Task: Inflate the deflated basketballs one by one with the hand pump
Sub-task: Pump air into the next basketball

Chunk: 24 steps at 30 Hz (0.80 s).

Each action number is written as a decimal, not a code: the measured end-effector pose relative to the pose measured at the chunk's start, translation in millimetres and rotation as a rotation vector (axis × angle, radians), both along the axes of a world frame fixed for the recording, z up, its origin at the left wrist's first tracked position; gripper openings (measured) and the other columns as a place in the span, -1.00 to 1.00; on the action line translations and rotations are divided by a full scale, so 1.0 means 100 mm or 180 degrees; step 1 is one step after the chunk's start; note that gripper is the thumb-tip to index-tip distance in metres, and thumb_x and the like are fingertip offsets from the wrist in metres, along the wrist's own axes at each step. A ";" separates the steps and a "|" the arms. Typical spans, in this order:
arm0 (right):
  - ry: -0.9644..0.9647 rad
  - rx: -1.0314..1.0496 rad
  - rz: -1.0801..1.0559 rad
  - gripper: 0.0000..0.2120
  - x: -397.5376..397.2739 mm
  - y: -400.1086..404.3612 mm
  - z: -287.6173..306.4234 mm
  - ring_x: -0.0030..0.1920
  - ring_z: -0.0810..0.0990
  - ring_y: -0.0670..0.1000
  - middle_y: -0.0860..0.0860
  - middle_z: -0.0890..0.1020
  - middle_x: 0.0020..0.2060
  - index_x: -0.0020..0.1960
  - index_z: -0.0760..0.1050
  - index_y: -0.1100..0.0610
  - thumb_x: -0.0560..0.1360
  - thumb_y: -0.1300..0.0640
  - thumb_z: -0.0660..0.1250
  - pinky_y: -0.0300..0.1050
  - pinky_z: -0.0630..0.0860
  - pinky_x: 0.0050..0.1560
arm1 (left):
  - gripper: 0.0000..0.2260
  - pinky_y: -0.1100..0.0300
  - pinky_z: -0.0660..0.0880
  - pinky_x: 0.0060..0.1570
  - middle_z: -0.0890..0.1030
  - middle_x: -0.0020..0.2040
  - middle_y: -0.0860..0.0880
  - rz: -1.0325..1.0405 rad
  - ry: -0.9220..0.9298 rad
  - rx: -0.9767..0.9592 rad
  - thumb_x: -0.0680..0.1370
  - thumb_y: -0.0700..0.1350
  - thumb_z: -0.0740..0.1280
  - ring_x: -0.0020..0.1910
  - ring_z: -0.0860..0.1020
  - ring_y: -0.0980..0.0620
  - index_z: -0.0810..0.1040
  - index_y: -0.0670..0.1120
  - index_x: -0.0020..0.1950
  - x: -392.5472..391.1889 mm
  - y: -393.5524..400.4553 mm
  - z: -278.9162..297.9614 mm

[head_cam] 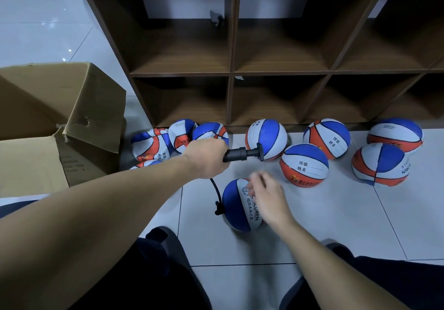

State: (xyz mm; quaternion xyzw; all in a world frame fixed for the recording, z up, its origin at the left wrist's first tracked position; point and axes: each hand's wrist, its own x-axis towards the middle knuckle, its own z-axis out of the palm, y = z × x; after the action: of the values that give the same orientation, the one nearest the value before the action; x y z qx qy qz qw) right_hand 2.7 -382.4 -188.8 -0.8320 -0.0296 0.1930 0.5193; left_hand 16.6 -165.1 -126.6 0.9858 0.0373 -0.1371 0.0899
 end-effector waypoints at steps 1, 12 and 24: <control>-0.0015 -0.0200 0.0246 -0.72 -0.05 -0.06 -0.16 -0.03 0.69 -0.02 -0.14 0.71 -0.11 0.05 0.58 -0.07 0.71 -0.18 0.18 0.02 0.62 0.07 | -0.85 0.06 0.61 -0.26 0.62 -0.22 0.00 0.0018 -0.0040 -0.0005 0.66 0.04 0.29 -0.23 0.62 -0.04 0.59 0.05 -0.03 0.01 0.01 -0.01; -0.1440 -0.2273 0.2226 -0.01 0.06 -0.05 -0.64 0.61 0.12 0.06 -0.12 0.17 0.67 0.67 0.17 -0.04 0.37 -0.24 0.52 0.07 0.28 0.60 | -0.74 0.09 0.39 -0.35 0.55 -0.19 0.01 0.0808 -0.0019 -0.0113 0.67 0.19 0.34 -0.26 0.53 0.02 0.50 0.01 0.04 -0.09 0.17 -0.47; -0.1232 -0.2161 0.1655 0.20 0.41 0.05 -0.85 0.69 0.03 0.14 -0.09 0.12 0.69 0.70 0.07 -0.02 0.26 -0.29 0.63 0.11 0.12 0.67 | -0.65 0.10 0.40 -0.31 0.53 -0.31 -0.02 0.2210 0.0228 -0.1989 0.56 0.20 0.46 -0.36 0.46 -0.08 0.54 -0.08 -0.13 -0.15 -0.16 -1.28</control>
State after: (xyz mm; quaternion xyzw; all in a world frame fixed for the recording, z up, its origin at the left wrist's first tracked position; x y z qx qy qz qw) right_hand 43.9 -377.5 -273.4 -0.9405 -0.2685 0.1566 0.1372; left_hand 1.2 -180.7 -255.0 0.8353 0.3249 -0.1376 0.4216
